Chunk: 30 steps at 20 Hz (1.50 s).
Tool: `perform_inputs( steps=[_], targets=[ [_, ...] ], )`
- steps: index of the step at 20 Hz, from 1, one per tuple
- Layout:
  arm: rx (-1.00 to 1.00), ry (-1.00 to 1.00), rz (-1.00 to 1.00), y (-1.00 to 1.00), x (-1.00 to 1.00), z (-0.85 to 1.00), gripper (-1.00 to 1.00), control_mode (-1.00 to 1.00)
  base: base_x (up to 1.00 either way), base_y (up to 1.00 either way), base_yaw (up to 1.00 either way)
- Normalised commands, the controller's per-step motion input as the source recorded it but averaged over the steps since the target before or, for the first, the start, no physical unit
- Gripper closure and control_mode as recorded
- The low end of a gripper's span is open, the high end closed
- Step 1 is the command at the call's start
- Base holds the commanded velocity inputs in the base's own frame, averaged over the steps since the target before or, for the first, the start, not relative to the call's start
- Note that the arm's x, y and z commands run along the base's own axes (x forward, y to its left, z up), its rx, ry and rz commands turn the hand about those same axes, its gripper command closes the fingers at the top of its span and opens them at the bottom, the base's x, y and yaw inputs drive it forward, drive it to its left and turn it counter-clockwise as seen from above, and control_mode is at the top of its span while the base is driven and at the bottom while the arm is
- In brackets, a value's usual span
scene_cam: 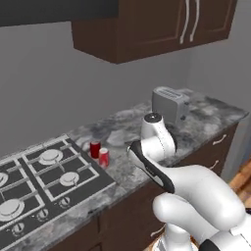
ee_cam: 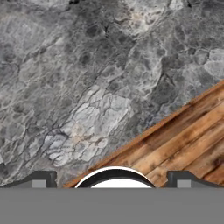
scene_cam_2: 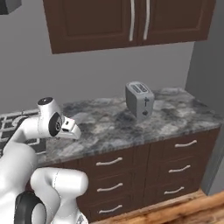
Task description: Four empty soda cans are scattered around the kitchen. Gather all the cans and cluster them next to the stove for recycling.
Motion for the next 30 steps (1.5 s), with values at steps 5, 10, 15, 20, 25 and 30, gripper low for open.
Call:
perform_inputs(
  steps=[5,10,15,20,25,30],
  targets=[
    [0.0,0.0,0.0,0.0,0.0,0.0,-1.0,1.0,0.0,0.0,-0.47],
    [0.0,0.0,0.0,0.0,0.0,0.0,-1.0,1.0,0.0,-0.1,-0.4],
    [0.0,0.0,0.0,0.0,0.0,0.0,-1.0,1.0,-0.02,-0.24,-0.37],
    [0.0,0.0,0.0,0.0,0.0,0.0,-1.0,1.0,-0.01,-0.3,-0.33],
    [0.0,0.0,0.0,0.0,0.0,0.0,-1.0,1.0,0.01,-0.17,-0.41],
    [0.0,0.0,0.0,0.0,0.0,0.0,-1.0,1.0,0.0,-0.14,-0.44]
  ],
)
